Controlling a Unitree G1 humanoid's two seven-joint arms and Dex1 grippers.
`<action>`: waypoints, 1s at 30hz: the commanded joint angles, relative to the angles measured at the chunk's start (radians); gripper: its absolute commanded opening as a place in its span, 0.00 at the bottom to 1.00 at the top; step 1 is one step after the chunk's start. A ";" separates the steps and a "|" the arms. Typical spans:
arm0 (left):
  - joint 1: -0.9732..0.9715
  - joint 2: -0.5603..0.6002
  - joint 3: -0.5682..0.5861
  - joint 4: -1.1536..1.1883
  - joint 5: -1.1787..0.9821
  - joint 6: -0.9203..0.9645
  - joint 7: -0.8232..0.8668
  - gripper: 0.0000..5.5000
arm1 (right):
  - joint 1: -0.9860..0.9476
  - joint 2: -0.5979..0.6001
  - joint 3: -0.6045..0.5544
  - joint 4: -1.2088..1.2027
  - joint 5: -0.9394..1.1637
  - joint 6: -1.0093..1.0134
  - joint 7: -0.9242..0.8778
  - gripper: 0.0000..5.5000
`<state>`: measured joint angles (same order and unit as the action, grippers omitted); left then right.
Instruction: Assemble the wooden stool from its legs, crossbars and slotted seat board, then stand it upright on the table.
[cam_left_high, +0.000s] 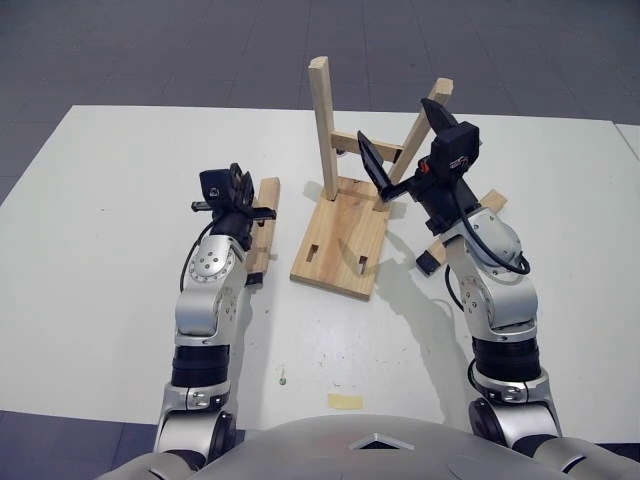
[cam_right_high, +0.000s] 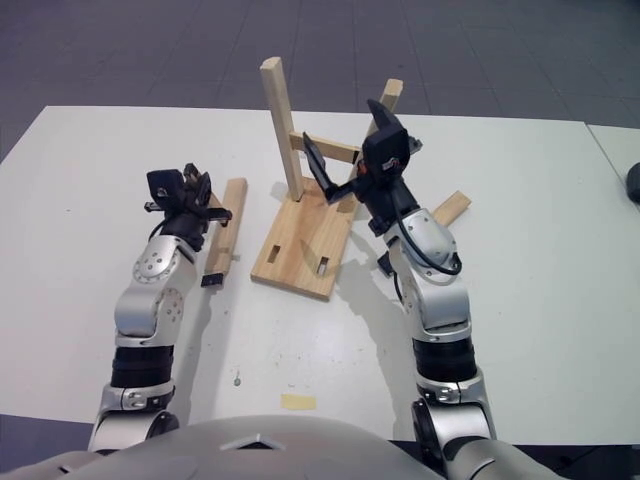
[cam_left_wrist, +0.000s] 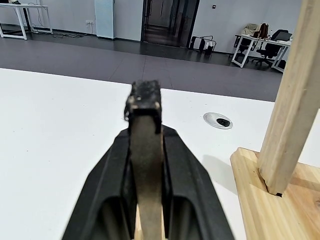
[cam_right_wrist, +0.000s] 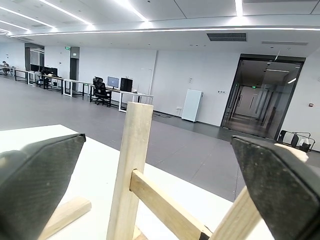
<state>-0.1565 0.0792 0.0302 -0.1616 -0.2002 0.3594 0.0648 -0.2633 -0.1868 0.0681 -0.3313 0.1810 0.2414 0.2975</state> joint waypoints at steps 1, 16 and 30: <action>0.034 0.001 0.005 0.042 0.014 0.049 -0.008 0.08 | -0.011 0.000 -0.008 0.008 -0.007 -0.001 -0.006 0.98; 0.170 -0.104 0.020 0.082 0.001 -0.072 -0.007 0.08 | -0.064 0.000 -0.011 0.056 -0.003 -0.023 0.001 0.98; 0.171 -0.090 -0.003 0.086 0.053 -0.100 -0.044 0.08 | -0.082 0.017 -0.011 0.081 -0.008 -0.041 0.006 0.98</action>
<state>-0.0489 -0.0169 0.0329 -0.1504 -0.1571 0.1826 0.0255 -0.3350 -0.1708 0.0534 -0.2527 0.1799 0.1997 0.3068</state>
